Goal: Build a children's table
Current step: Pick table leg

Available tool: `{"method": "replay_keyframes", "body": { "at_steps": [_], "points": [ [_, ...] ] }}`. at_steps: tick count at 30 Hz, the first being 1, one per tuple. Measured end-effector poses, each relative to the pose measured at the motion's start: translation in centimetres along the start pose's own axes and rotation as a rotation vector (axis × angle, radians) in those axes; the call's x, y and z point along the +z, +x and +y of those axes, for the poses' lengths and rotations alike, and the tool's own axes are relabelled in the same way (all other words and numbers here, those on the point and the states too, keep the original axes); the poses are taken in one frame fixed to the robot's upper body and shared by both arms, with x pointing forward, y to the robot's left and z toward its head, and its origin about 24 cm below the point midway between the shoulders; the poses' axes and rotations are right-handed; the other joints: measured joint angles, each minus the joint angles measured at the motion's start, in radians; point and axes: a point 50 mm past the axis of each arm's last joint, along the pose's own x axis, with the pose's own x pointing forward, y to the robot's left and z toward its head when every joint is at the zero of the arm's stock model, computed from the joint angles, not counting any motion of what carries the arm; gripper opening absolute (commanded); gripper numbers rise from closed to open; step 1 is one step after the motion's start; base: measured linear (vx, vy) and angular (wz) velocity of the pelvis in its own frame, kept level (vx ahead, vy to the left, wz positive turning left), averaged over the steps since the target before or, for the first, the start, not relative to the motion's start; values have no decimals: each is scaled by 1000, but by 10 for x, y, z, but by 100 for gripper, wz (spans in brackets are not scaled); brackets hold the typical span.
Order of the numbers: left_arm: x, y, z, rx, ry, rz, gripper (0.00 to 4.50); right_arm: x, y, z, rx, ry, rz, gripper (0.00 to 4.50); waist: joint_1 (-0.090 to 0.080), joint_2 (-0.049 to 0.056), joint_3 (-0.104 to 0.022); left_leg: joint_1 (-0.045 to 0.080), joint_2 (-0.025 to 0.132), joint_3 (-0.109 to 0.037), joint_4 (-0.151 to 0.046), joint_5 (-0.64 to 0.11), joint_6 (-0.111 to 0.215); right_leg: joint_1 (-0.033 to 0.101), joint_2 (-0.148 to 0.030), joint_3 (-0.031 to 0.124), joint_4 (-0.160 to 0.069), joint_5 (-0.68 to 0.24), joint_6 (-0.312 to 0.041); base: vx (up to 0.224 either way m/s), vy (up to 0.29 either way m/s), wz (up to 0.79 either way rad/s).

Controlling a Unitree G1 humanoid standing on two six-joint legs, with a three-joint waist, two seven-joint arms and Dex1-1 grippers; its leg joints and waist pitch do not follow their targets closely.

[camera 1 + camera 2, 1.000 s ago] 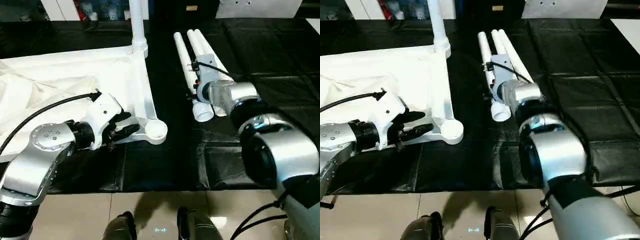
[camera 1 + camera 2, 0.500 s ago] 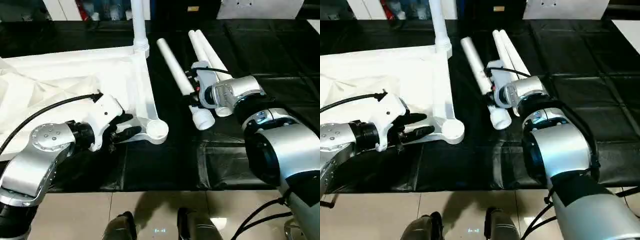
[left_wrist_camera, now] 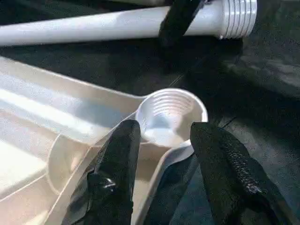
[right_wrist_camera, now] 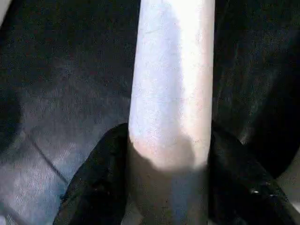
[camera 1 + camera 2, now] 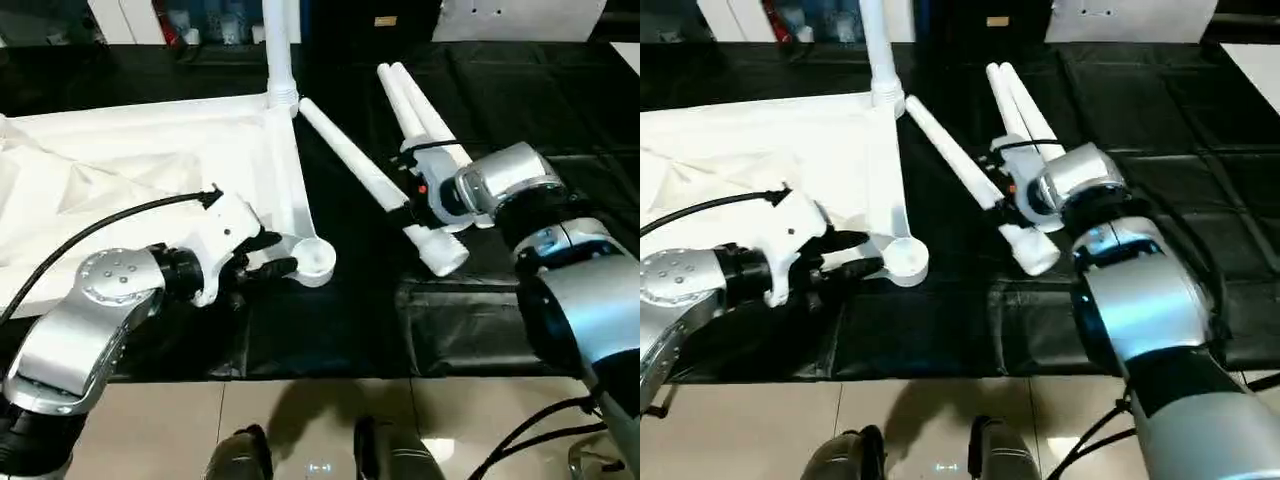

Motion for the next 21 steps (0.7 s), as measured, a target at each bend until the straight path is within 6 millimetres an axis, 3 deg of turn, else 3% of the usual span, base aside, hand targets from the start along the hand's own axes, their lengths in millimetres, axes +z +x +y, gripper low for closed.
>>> {"method": "replay_keyframes", "body": {
  "at_steps": [5,10,16,21],
  "points": [
    [1,3,-1,-1,-10,-16,210,-2,2,2,-3,20,-13,191,-2,0,0,0,1,0,4,-2,-5,0,0,0,3,1,-2,0,0,0],
    [1,4,0,20,-23,-27,210,0,5,9,115,205,-154,188,0,0,0,-1,1,0,5,-2,-4,0,1,1,3,2,-3,0,0,0],
    [5,10,8,109,-41,-87,210,23,-14,19,266,290,-573,187,18,-1,-1,-1,1,0,5,1,1,0,1,0,3,2,-3,0,0,0],
    [14,14,18,220,-81,-190,210,11,-27,26,286,325,-849,187,43,0,-2,-1,1,0,6,2,2,1,0,1,3,3,-4,0,0,0]
  ]
}}
